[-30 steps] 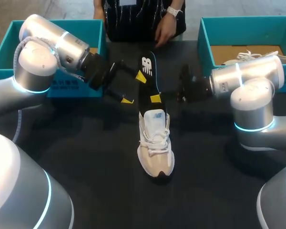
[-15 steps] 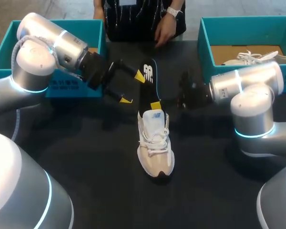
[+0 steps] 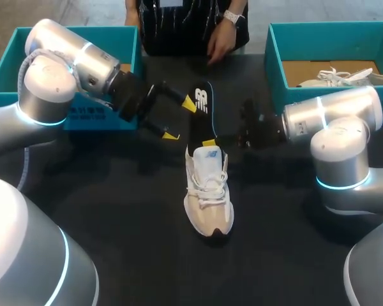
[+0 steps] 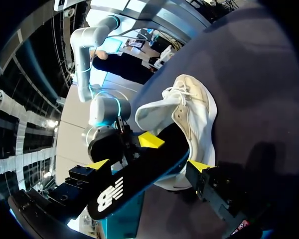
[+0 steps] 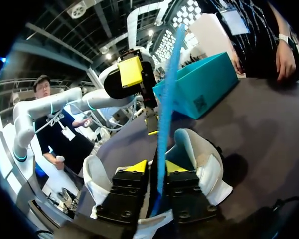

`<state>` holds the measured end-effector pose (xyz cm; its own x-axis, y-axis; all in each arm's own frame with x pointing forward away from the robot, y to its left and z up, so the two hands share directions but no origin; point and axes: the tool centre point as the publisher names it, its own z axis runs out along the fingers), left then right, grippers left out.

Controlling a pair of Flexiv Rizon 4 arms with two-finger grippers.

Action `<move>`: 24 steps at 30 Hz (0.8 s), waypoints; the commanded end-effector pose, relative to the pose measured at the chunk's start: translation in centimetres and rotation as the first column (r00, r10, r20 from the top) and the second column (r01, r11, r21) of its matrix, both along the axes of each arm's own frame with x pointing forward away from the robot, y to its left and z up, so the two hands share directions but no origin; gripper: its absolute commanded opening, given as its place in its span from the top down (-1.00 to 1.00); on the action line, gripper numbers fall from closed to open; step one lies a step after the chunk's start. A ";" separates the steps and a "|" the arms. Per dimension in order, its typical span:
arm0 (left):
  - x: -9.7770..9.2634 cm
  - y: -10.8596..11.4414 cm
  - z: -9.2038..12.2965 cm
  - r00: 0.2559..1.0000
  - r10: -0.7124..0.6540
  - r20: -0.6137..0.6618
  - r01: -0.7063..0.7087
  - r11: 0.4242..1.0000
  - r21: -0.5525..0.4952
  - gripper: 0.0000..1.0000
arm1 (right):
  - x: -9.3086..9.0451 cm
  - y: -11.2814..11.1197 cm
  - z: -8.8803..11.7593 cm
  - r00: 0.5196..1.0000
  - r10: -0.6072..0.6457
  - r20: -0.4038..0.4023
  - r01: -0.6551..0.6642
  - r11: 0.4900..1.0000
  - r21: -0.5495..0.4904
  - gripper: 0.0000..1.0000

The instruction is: Take the shoe out of the shoebox, open the shoe tongue, remove and reinsert the insole, then place the shoe into the shoebox

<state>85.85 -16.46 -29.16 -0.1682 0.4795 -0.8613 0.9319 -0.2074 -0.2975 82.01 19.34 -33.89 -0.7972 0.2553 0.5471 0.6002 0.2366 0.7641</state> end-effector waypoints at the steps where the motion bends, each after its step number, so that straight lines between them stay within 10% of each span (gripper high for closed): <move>1: 0.1 -0.1 -0.1 1.000 -0.004 0.001 0.004 1.000 0.000 -1.00 | 0.2 0.2 0.6 1.000 -0.001 0.010 0.001 1.000 -0.008 0.11; 12: -0.1 0.0 0.0 1.000 -0.008 0.003 0.008 1.000 0.002 -1.00 | 2.0 0.6 1.4 0.998 0.036 0.041 -0.036 0.999 -0.013 0.13; 17: -0.1 0.0 0.0 1.000 -0.007 0.004 0.007 1.000 0.005 -1.00 | 2.4 1.0 0.8 0.996 0.085 0.006 -0.085 0.996 0.028 1.00; 24: -0.1 -0.2 -0.1 1.000 -0.005 0.004 0.005 1.000 0.004 -1.00 | 1.9 1.2 0.2 0.992 0.120 -0.034 -0.118 0.992 0.054 1.00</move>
